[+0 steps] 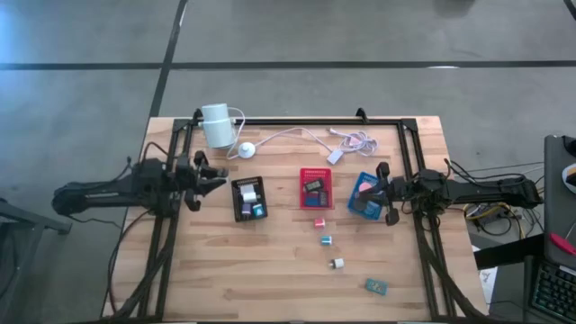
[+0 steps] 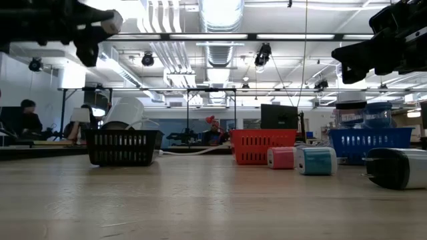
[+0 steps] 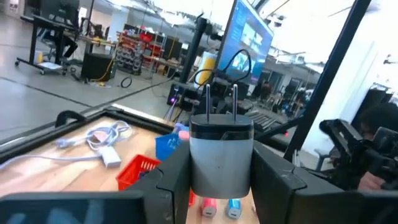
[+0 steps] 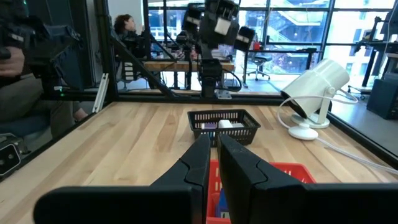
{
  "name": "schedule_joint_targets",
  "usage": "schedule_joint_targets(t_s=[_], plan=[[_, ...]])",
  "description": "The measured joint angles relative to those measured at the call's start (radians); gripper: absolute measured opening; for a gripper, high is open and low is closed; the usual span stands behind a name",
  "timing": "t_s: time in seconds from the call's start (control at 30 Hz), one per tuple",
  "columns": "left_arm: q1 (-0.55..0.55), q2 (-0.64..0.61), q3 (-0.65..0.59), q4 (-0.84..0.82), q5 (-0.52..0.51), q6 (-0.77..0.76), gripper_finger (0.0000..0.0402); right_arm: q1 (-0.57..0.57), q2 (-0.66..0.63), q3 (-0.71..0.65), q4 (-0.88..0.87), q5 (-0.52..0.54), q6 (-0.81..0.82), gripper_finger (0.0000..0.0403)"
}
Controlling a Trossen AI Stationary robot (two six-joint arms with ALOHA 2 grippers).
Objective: Pick & Place Office items
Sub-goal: Put the top black white charger adapter into the black bin
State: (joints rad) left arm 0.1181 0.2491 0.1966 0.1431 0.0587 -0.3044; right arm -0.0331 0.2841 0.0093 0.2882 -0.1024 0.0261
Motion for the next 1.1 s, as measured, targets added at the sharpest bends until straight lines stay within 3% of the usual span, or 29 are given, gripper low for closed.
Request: schedule_joint_targets(t_s=[0.4,0.73,1.1], plan=[[-0.010,0.365,0.333,-0.352,-0.059,-0.008,0.0128,0.000,0.001,0.000,0.000,0.000,0.000,0.0028],[-0.105,0.702,0.426,-0.408,-0.071,-0.037,0.0128,0.000,0.001,0.000,0.000,0.000,0.000,0.0028],[-0.159,0.933,0.496,-0.507,-0.124,-0.068,0.0128,0.000,0.001,0.000,-0.001,0.000,0.000,0.0028]])
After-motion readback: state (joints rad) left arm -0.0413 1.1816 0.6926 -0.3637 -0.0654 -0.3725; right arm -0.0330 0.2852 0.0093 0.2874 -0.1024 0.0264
